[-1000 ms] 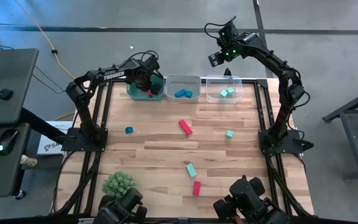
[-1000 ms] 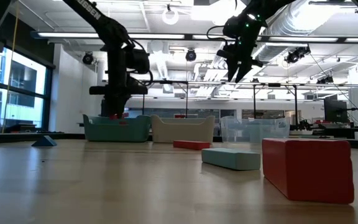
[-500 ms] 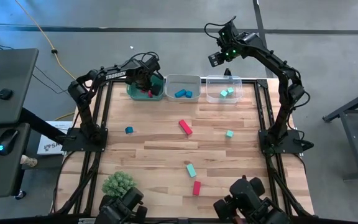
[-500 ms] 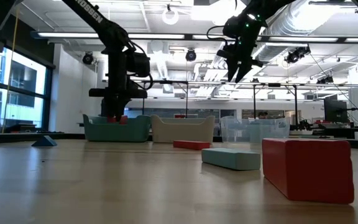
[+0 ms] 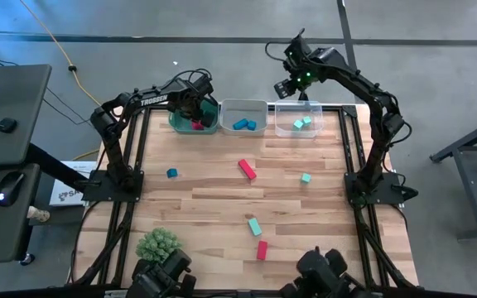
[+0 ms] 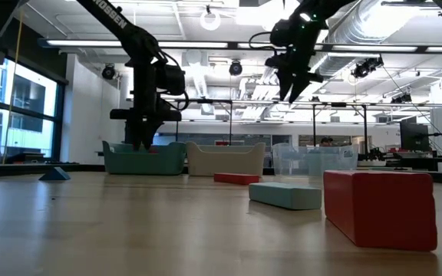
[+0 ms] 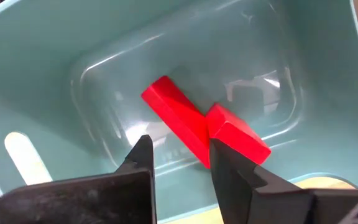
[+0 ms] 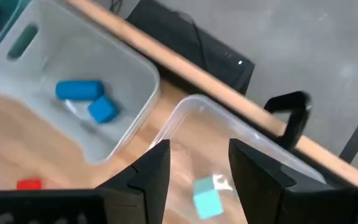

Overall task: Sort & place blocks by color
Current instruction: Put the light blue block into the transparent bin

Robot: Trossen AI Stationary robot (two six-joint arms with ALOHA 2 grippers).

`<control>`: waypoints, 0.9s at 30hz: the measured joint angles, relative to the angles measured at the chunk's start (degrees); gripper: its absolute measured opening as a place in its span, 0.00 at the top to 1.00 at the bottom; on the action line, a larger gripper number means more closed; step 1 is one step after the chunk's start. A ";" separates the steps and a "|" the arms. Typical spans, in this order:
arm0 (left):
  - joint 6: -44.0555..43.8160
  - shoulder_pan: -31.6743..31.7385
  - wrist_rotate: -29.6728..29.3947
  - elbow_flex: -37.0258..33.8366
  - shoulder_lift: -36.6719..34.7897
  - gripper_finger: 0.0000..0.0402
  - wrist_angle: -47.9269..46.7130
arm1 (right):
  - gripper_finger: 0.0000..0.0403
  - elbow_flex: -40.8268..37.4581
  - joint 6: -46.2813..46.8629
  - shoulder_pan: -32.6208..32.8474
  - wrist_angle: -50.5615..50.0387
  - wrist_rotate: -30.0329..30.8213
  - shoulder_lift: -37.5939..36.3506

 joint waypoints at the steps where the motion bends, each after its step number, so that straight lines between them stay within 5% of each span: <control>1: 0.00 0.00 0.00 0.00 0.00 0.81 -0.01 | 0.62 0.00 -0.03 0.71 -0.78 0.00 0.00; 15: 4.09 -0.11 1.08 -0.11 -1.48 0.81 -0.06 | 0.62 0.00 5.33 12.93 -11.69 0.20 0.00; 27: 9.68 -0.22 3.18 -0.11 -6.59 0.81 0.05 | 0.62 -0.02 7.45 24.86 -20.09 7.30 0.00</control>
